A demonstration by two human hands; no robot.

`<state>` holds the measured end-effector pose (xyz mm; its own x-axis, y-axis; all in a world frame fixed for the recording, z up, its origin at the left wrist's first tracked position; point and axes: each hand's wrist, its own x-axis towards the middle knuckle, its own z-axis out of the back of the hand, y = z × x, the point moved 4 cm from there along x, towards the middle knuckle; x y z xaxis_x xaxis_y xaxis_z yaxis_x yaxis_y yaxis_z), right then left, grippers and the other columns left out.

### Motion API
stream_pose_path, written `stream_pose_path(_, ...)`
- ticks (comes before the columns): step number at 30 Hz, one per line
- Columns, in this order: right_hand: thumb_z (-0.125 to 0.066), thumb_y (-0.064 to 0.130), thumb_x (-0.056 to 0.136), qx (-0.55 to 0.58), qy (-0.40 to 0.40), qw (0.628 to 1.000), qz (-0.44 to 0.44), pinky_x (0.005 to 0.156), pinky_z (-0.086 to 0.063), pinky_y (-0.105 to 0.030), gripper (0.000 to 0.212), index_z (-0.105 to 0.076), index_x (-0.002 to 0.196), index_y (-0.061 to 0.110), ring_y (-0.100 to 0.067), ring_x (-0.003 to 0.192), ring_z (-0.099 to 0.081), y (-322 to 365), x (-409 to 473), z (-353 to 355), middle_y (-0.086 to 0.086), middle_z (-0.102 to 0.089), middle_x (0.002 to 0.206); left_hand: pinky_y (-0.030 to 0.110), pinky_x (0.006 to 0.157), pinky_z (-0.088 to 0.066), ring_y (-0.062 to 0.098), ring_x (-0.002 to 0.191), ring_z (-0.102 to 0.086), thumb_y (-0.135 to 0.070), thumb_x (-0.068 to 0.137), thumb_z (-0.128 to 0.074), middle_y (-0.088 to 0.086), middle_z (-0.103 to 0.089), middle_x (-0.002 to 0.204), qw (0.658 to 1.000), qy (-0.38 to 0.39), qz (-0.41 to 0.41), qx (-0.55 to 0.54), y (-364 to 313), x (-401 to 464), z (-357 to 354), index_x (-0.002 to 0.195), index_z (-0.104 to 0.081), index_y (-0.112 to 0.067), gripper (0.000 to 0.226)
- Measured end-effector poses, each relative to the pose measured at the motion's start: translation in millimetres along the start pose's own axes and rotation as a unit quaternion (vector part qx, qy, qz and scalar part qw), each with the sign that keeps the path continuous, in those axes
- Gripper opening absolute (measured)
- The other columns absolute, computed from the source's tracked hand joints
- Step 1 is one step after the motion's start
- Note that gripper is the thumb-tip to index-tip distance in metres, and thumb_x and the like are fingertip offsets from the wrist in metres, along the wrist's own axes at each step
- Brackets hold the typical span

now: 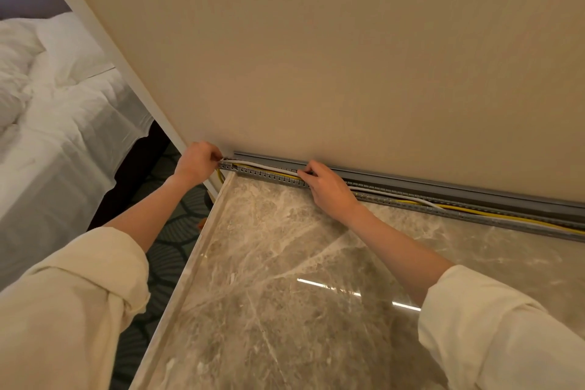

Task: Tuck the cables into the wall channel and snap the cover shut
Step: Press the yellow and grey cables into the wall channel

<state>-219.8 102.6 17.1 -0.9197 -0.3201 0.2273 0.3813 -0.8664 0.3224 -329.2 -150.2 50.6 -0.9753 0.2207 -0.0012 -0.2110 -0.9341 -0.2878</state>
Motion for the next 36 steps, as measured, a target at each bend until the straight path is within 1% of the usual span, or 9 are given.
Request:
stream_pose_path(3,-0.051,-0.006,0.089,-0.016,0.012,1.000,-0.011,0.074,-0.051,-0.035,0.046,-0.047,0.134,0.002,-0.026,0.096,-0.054,0,-2,-3,-0.014,-0.054,0.114,0.040,0.078,-0.051,0.032,0.089,-0.063,0.004,0.081,-0.058,0.019,-0.069,0.095,0.999,-0.043,0.001,0.000,-4,-6,2,0.094,-0.066,0.000,0.016)
stream_pose_path(6,-0.051,0.003,0.092,-0.010,0.020,0.999,-0.031,0.061,-0.042,-0.032,0.037,-0.048,0.129,0.005,-0.021,0.080,-0.049,-2,-3,-6,-0.009,-0.051,0.106,0.044,0.077,-0.048,0.034,0.088,-0.059,0.005,0.083,-0.054,0.019,-0.065,0.095,0.997,-0.072,-0.032,0.014,-5,-15,1,0.095,-0.063,0.001,0.016)
stream_pose_path(8,-0.045,0.017,0.097,-0.019,0.017,0.999,-0.026,0.062,-0.037,-0.032,0.022,-0.051,0.116,0.010,-0.019,0.076,-0.046,-2,-1,-7,-0.003,-0.047,0.094,0.043,0.077,-0.049,0.033,0.089,-0.060,0.004,0.085,-0.052,0.018,-0.064,0.097,0.994,-0.077,-0.073,0.013,-7,-22,0,0.096,-0.065,0.000,0.018)
stream_pose_path(10,-0.041,0.027,0.098,-0.004,0.003,0.999,-0.039,0.068,-0.040,-0.034,0.021,-0.051,0.110,0.013,-0.019,0.081,-0.048,-3,0,-6,0.001,-0.047,0.092,0.043,0.079,-0.051,0.032,0.092,-0.060,0.002,0.085,-0.055,0.017,-0.065,0.101,0.989,-0.081,-0.121,0.019,-12,-30,-1,0.099,-0.067,-0.001,0.019)
stream_pose_path(13,-0.061,-0.003,0.082,-0.038,0.002,0.999,-0.001,0.069,-0.051,-0.037,0.041,-0.052,0.122,0.001,-0.027,0.090,-0.056,2,-6,-4,-0.012,-0.056,0.105,0.043,0.083,-0.052,0.032,0.099,-0.059,-0.003,0.084,-0.059,0.016,-0.065,0.106,0.980,-0.060,-0.186,0.049,-22,-38,-4,0.109,-0.065,-0.003,0.025)
stream_pose_path(16,-0.062,-0.009,0.079,-0.060,0.003,0.998,0.004,0.075,-0.053,-0.038,0.042,-0.054,0.120,-0.001,-0.028,0.094,-0.057,3,-9,-3,-0.014,-0.057,0.110,0.042,0.088,-0.051,0.032,0.104,-0.058,-0.006,0.084,-0.060,0.018,-0.063,0.112,0.973,-0.047,-0.218,0.060,-33,-42,-10,0.115,-0.062,-0.002,0.031)
stream_pose_path(28,-0.058,-0.009,0.078,-0.092,0.033,0.994,-0.038,0.074,-0.048,-0.037,0.044,-0.054,0.119,0.005,-0.027,0.105,-0.050,9,-10,4,-0.010,-0.052,0.114,0.042,0.081,-0.051,0.031,0.093,-0.058,-0.014,0.082,-0.055,0.015,-0.063,0.103,0.979,-0.013,-0.173,0.102,-53,-46,-17,0.106,-0.060,-0.003,0.027)
stream_pose_path(32,-0.062,-0.007,0.075,-0.101,0.025,0.994,0.020,0.087,-0.049,-0.042,0.054,-0.049,0.127,0.002,-0.033,0.108,-0.053,5,-36,17,-0.017,-0.054,0.122,0.046,0.085,-0.049,0.034,0.096,-0.056,-0.009,0.083,-0.050,0.017,-0.061,0.106,0.984,-0.039,-0.132,0.112,-59,-56,-24,0.108,-0.060,-0.001,0.028)
stream_pose_path(36,-0.062,-0.010,0.070,-0.140,0.008,0.990,-0.025,0.099,-0.044,-0.045,0.059,-0.048,0.127,-0.003,-0.037,0.116,-0.051,-17,-83,30,-0.023,-0.053,0.126,0.047,0.090,-0.046,0.037,0.103,-0.053,-0.007,0.082,-0.053,0.020,-0.059,0.111,0.985,-0.069,-0.132,0.091,-78,-70,-31,0.112,-0.058,0.001,0.031)
